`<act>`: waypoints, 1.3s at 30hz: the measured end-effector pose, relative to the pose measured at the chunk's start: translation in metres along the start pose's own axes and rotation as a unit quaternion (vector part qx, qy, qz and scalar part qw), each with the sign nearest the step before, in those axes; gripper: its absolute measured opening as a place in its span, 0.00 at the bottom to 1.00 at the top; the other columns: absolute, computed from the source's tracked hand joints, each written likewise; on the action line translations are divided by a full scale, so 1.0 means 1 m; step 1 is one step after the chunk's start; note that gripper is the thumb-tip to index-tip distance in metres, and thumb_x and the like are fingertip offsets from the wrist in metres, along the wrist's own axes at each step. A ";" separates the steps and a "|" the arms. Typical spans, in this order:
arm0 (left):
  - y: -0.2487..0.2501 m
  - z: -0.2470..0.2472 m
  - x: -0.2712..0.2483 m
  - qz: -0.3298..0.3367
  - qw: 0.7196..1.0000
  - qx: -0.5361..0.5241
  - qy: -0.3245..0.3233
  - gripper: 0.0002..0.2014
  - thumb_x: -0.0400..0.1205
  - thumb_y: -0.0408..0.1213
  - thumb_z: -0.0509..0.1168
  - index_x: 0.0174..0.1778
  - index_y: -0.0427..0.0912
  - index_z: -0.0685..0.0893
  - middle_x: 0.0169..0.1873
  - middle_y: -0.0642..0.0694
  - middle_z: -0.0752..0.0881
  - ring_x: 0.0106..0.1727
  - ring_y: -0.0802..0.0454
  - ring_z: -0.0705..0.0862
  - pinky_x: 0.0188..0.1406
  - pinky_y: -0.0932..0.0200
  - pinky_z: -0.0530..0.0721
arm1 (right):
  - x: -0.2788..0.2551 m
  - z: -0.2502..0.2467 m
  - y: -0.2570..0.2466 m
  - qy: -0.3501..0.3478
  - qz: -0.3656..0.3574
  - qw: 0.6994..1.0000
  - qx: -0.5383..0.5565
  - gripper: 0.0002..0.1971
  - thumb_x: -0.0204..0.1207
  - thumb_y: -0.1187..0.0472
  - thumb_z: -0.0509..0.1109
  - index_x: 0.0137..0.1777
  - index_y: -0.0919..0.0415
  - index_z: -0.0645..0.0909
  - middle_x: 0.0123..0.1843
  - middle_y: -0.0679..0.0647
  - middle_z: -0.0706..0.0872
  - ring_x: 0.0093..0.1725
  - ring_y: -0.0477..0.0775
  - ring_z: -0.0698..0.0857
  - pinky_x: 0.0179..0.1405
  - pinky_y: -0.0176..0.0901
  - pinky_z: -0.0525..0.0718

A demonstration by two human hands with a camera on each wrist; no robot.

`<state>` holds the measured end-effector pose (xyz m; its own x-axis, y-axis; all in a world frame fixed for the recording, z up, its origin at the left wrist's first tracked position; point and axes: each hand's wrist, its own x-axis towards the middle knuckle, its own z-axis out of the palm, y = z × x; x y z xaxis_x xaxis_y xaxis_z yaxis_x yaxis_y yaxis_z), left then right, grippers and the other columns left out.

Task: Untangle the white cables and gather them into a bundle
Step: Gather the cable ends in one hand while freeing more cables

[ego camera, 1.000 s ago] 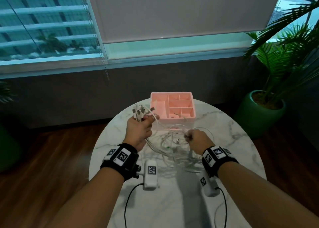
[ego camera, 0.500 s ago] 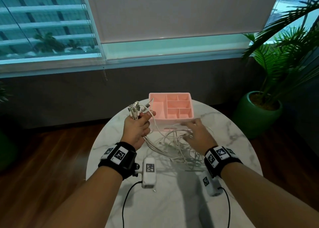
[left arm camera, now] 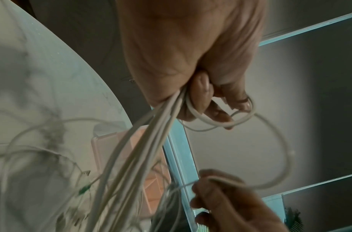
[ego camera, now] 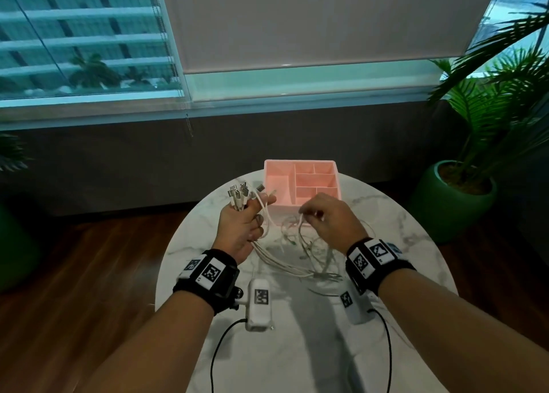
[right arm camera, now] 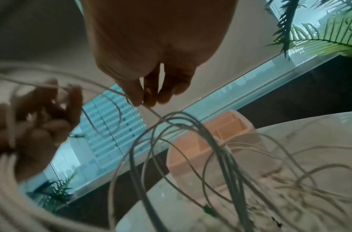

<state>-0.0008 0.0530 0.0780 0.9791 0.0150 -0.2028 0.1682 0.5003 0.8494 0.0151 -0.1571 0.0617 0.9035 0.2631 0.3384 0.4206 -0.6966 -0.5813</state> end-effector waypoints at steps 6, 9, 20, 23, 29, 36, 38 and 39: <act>-0.006 0.011 0.000 -0.004 0.999 -0.028 -0.017 0.12 0.85 0.44 0.68 0.58 0.41 0.84 0.60 0.40 0.91 0.20 0.62 0.63 0.14 0.70 0.59 | 0.030 -0.025 -0.036 -0.009 0.092 0.974 0.205 0.05 0.83 0.66 0.69 0.48 0.56 0.83 0.45 0.52 0.87 0.43 0.53 0.90 0.47 0.39 0.89; -0.006 0.015 0.002 0.017 0.999 0.001 -0.043 0.14 0.86 0.45 0.67 0.59 0.39 0.83 0.62 0.42 0.91 0.18 0.62 0.60 0.14 0.69 0.59 | 0.040 -0.033 -0.047 -0.017 0.133 0.954 0.269 0.06 0.86 0.65 0.64 0.49 0.66 0.79 0.40 0.62 0.90 0.41 0.63 0.92 0.43 0.51 0.90; -0.032 0.018 0.001 0.078 0.977 0.191 -0.052 0.03 0.80 0.22 0.73 0.48 0.29 0.87 0.23 0.54 0.86 0.21 0.62 0.80 0.23 0.68 0.77 | 0.040 -0.057 -0.071 0.047 0.207 0.873 0.439 0.05 0.85 0.69 0.65 0.48 0.71 0.79 0.40 0.70 0.89 0.34 0.66 0.90 0.34 0.51 0.92; -0.042 0.006 0.002 0.097 0.965 0.240 -0.037 0.08 0.74 0.20 0.77 0.45 0.34 0.90 0.33 0.52 0.93 0.36 0.60 0.90 0.40 0.66 0.85 | 0.045 -0.074 -0.077 0.092 0.192 0.845 0.491 0.07 0.87 0.67 0.63 0.47 0.67 0.79 0.38 0.66 0.88 0.34 0.62 0.89 0.32 0.46 0.89; -0.072 -0.035 0.004 0.058 0.939 0.339 -0.001 0.10 0.71 0.22 0.81 0.44 0.36 0.90 0.34 0.51 0.93 0.39 0.54 0.91 0.43 0.60 0.87 | 0.072 -0.137 -0.092 0.256 0.139 0.736 0.612 0.04 0.87 0.67 0.63 0.51 0.65 0.76 0.33 0.59 0.83 0.29 0.57 0.87 0.24 0.42 0.83; -0.060 -0.034 0.003 0.057 0.964 0.252 0.062 0.05 0.77 0.24 0.77 0.47 0.33 0.90 0.36 0.46 0.91 0.26 0.64 0.85 0.26 0.71 0.80 | 0.064 -0.145 -0.071 0.167 0.159 0.850 0.473 0.05 0.88 0.62 0.63 0.52 0.63 0.78 0.36 0.59 0.88 0.34 0.60 0.90 0.32 0.48 0.88; -0.049 -0.030 0.007 0.045 0.970 0.225 0.077 0.03 0.80 0.30 0.76 0.46 0.36 0.88 0.35 0.42 0.89 0.17 0.62 0.74 0.17 0.67 0.73 | 0.052 -0.130 -0.053 0.123 0.164 0.906 0.369 0.05 0.86 0.63 0.65 0.50 0.62 0.81 0.38 0.58 0.89 0.34 0.54 0.90 0.36 0.48 0.90; -0.045 -0.029 0.010 0.037 0.972 0.213 0.087 0.04 0.81 0.33 0.75 0.47 0.37 0.88 0.36 0.40 0.88 0.16 0.59 0.69 0.15 0.65 0.67 | 0.045 -0.123 -0.043 0.098 0.161 0.934 0.303 0.05 0.85 0.64 0.66 0.49 0.62 0.82 0.38 0.57 0.90 0.34 0.49 0.89 0.36 0.43 0.89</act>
<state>-0.0017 0.0561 0.0239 0.9623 0.2023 -0.1820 0.1670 0.0890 0.9819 0.0281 -0.1975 0.1929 0.9839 -0.0633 0.1671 0.1519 -0.1962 -0.9687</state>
